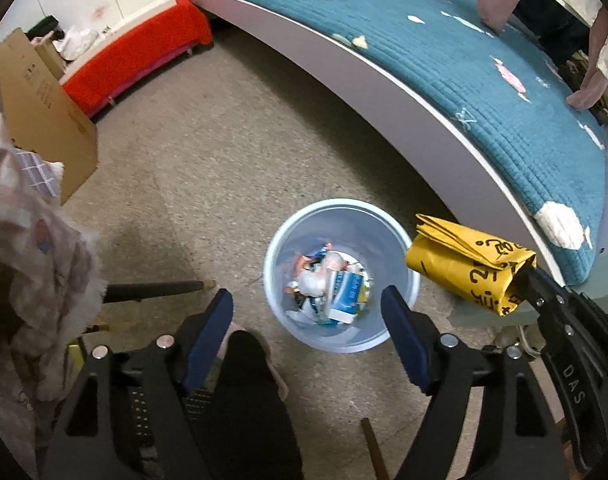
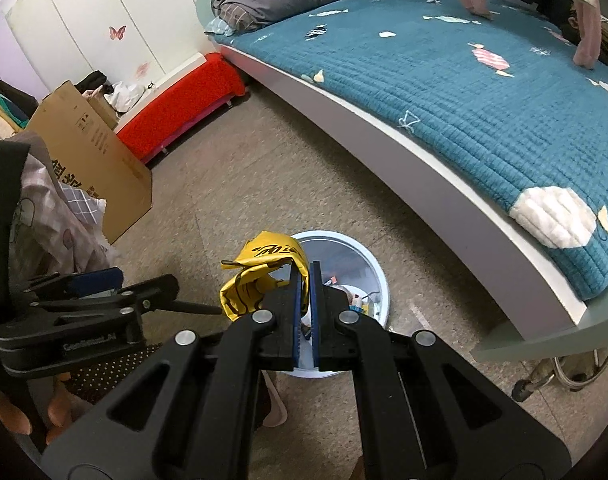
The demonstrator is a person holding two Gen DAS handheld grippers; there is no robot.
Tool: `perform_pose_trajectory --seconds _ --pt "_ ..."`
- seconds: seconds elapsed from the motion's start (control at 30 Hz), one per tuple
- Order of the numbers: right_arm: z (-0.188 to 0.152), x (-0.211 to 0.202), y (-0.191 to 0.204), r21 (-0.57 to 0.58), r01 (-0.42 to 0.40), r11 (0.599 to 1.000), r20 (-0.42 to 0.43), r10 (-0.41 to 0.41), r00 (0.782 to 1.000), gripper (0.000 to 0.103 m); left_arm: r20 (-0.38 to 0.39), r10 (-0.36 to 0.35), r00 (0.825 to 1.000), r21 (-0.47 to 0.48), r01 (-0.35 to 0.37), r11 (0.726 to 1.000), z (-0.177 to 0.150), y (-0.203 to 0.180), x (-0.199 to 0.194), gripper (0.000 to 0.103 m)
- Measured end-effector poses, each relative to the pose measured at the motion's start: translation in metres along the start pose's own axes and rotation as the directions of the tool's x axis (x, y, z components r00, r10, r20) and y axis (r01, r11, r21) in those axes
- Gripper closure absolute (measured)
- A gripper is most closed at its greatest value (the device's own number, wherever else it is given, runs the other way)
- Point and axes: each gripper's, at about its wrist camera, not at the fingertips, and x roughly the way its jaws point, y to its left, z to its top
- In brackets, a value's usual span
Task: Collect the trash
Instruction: 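Release the yellow cup into the basin with the right gripper, then move both tools back over the table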
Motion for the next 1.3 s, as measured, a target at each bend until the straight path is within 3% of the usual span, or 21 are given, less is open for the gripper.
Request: perform_pose_trajectory --seconds 0.13,0.23,0.3,0.33,0.53,0.8,1.0,1.13,1.3 --pt "0.003 0.006 0.007 0.012 -0.027 1.0 0.005 0.027 1.0 0.098 0.028 0.071 0.997 -0.023 -0.07 0.997 -0.002 0.012 -0.009 0.027" --pt "0.007 0.018 0.01 0.033 -0.045 0.998 -0.01 0.045 0.999 0.09 0.037 0.097 0.995 -0.05 -0.095 0.994 -0.002 0.023 -0.015 0.027" --pt "0.009 0.025 0.013 0.034 -0.049 0.998 -0.02 0.049 0.999 0.066 0.038 0.099 0.994 -0.056 -0.097 0.994 -0.003 0.027 -0.018 0.027" --pt "0.01 0.027 0.014 0.034 -0.041 0.999 -0.021 0.042 0.999 0.049 0.039 0.1 0.994 -0.061 -0.098 0.993 -0.003 0.03 -0.02 0.027" --pt "0.008 0.024 0.015 0.033 -0.061 0.998 -0.033 0.062 0.998 0.049 0.061 0.094 0.994 -0.071 -0.09 0.993 -0.006 0.032 -0.035 0.027" --pt "0.014 -0.039 0.028 0.014 -0.069 0.997 0.048 0.069 0.996 0.049 0.146 0.06 0.987 -0.057 -0.053 0.997 -0.012 0.019 -0.08 0.027" --pt "0.03 -0.112 0.054 -0.056 -0.1 0.993 0.165 0.108 0.98 0.047 0.289 0.041 0.957 -0.057 -0.025 0.998 -0.019 0.018 -0.148 0.027" --pt "0.04 -0.159 0.094 -0.146 -0.138 0.98 0.234 0.17 0.957 0.045 0.385 0.051 0.922 -0.066 -0.028 0.997 -0.03 0.034 -0.201 0.027" --pt "0.042 -0.192 0.161 -0.265 -0.21 0.941 0.249 0.277 0.928 0.043 0.48 0.092 0.872 -0.128 -0.034 0.991 -0.051 0.08 -0.262 0.023"
